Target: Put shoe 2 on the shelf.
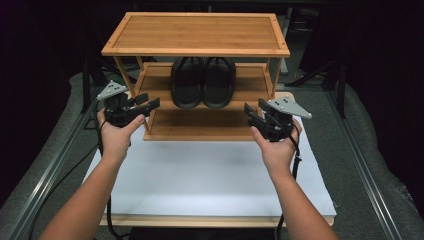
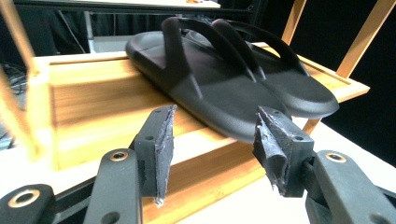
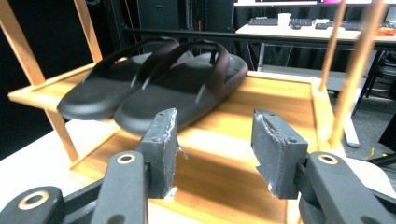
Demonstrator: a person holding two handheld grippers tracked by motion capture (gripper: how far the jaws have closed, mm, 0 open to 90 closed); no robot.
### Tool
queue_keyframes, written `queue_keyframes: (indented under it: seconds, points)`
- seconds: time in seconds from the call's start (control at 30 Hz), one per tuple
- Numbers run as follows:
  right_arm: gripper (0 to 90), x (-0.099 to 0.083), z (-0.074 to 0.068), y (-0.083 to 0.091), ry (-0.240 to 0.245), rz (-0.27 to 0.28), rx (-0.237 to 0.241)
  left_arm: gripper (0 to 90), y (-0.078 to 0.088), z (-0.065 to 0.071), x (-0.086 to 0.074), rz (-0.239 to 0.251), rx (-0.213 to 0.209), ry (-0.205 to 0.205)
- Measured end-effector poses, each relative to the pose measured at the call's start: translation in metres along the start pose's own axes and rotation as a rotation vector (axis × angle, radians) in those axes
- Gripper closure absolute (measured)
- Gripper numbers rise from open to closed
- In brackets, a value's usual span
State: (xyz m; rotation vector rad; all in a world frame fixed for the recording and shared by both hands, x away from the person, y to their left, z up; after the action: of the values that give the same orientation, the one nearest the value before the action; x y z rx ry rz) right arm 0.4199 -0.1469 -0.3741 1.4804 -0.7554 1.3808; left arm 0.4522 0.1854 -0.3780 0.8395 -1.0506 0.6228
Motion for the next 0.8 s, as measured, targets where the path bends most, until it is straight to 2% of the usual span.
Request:
queue_keyframes:
  seconds: [0.13, 0.23, 0.27, 0.3, 0.37, 0.4, 0.47, 0.5, 0.57, 0.7, 0.77, 0.8]
  points:
    - [51.1, -0.01, 0.008, 0.018, 0.045, -0.039, -0.033, 46.8, 0.017, -0.007, -0.008, 0.005, 0.011, -0.004]
    - [51.1, -0.023, 0.012, 0.029, 0.025, -0.052, -0.016, 46.7, 0.029, -0.012, -0.022, 0.019, 0.024, -0.01]
    - [51.1, -0.029, 0.013, 0.033, 0.018, -0.066, -0.029, 46.8, 0.033, -0.014, -0.028, 0.021, 0.032, -0.008]
    - [51.1, -0.035, 0.012, 0.036, 0.015, -0.061, -0.002, 46.9, 0.035, -0.015, -0.032, 0.021, 0.034, -0.01]
    - [50.7, -0.046, 0.014, 0.042, 0.016, -0.081, -0.043, 46.9, 0.04, -0.018, -0.045, 0.015, 0.037, -0.014]
    - [50.5, -0.05, 0.014, 0.044, 0.014, -0.072, -0.025, 46.8, 0.043, -0.02, -0.05, 0.013, 0.042, -0.015]
    - [50.1, -0.059, 0.017, 0.051, 0.02, -0.088, -0.06, 46.9, 0.048, -0.024, -0.058, 0.015, 0.047, -0.009]
    - [49.7, -0.061, 0.015, 0.052, 0.015, -0.069, -0.017, 46.8, 0.052, -0.027, -0.065, 0.015, 0.051, 0.002]
    - [49.4, -0.072, 0.019, 0.058, 0.009, -0.094, -0.06, 46.7, 0.056, -0.032, -0.072, 0.013, 0.067, 0.01]
    - [49.0, -0.092, 0.023, 0.063, -0.026, -0.123, -0.076, 46.5, 0.062, -0.04, -0.09, 0.005, 0.093, 0.038]
    - [48.9, -0.102, 0.025, 0.065, -0.042, -0.13, -0.082, 46.4, 0.062, -0.043, -0.102, -0.019, 0.099, 0.056]
    - [48.8, -0.106, 0.024, 0.065, -0.045, -0.129, -0.048, 46.3, 0.061, -0.044, -0.109, -0.037, 0.097, 0.067]
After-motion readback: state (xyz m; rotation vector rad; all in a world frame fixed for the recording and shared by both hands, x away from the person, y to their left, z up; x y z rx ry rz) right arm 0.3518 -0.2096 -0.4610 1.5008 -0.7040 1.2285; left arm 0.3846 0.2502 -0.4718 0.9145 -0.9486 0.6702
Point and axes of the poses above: each handheld gripper's, and its own axes: y roughly backward along the jaws, x roughly out of its top, z roughly to its right, the point moved 8 cm from there along -y, roughly forward along the jaws, and after that the axes turned 7 degrees about y, right-handed, at the moved point
